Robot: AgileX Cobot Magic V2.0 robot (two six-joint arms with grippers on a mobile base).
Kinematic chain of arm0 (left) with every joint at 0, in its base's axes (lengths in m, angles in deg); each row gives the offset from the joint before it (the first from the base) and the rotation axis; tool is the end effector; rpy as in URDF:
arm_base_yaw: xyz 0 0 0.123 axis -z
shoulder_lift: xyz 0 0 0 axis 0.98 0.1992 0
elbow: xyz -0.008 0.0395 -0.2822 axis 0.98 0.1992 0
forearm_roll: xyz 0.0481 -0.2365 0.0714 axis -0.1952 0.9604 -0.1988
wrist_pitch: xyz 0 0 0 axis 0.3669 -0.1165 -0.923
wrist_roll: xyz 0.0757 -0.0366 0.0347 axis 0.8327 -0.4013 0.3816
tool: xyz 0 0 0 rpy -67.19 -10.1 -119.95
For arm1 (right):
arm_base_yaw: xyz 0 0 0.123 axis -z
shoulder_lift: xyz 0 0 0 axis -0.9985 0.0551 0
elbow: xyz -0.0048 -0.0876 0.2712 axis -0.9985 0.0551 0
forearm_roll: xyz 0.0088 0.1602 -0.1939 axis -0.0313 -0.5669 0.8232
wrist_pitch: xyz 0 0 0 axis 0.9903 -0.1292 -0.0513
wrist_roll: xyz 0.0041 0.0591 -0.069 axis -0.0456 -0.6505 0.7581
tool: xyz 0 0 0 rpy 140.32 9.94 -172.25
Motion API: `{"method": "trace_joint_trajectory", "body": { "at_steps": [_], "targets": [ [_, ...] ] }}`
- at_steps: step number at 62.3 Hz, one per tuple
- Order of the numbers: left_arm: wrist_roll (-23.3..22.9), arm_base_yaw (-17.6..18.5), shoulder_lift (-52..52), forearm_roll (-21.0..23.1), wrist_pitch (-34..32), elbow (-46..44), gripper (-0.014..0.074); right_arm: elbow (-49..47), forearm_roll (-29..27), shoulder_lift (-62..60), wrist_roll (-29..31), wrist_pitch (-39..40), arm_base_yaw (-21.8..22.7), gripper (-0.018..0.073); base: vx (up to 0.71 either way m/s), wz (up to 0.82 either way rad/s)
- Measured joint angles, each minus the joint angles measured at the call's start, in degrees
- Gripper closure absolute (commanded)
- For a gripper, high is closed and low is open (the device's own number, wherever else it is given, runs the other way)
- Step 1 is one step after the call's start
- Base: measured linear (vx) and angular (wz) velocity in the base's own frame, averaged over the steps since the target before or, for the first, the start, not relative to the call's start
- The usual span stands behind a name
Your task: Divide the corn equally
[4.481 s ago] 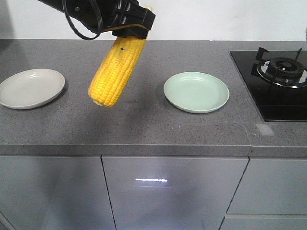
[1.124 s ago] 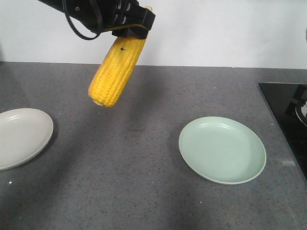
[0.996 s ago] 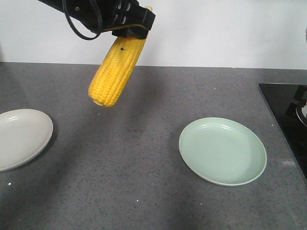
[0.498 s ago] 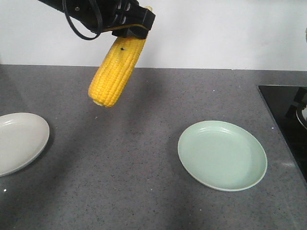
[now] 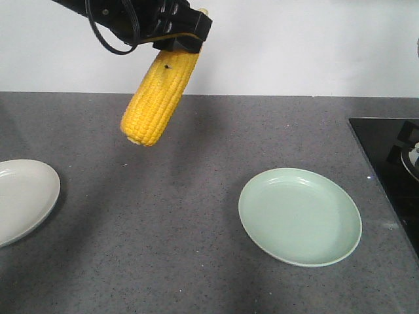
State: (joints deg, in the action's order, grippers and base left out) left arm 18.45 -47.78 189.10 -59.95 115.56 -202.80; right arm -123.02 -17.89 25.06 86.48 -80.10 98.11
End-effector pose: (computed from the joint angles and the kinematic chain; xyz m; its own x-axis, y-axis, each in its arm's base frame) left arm 0.3123 -0.2028 0.4657 -0.5383 0.3165 -0.7810 0.6117 0.7843 -0.1038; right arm 0.2794 -0.0207 0.5493 -0.4618 -0.0661 -0.8845 -0.2190 0.9748 0.0416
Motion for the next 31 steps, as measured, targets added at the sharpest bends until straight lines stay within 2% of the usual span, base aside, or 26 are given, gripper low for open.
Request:
{"method": "trace_joint_trajectory", "body": {
  "at_steps": [31],
  "targets": [
    [0.0, 0.0, 0.0, 0.0, 0.0, 0.0, 0.0603, 0.0, 0.0, 0.0, 0.0, 0.0, 0.0, 0.0564, 0.02, -0.03]
  ]
}}
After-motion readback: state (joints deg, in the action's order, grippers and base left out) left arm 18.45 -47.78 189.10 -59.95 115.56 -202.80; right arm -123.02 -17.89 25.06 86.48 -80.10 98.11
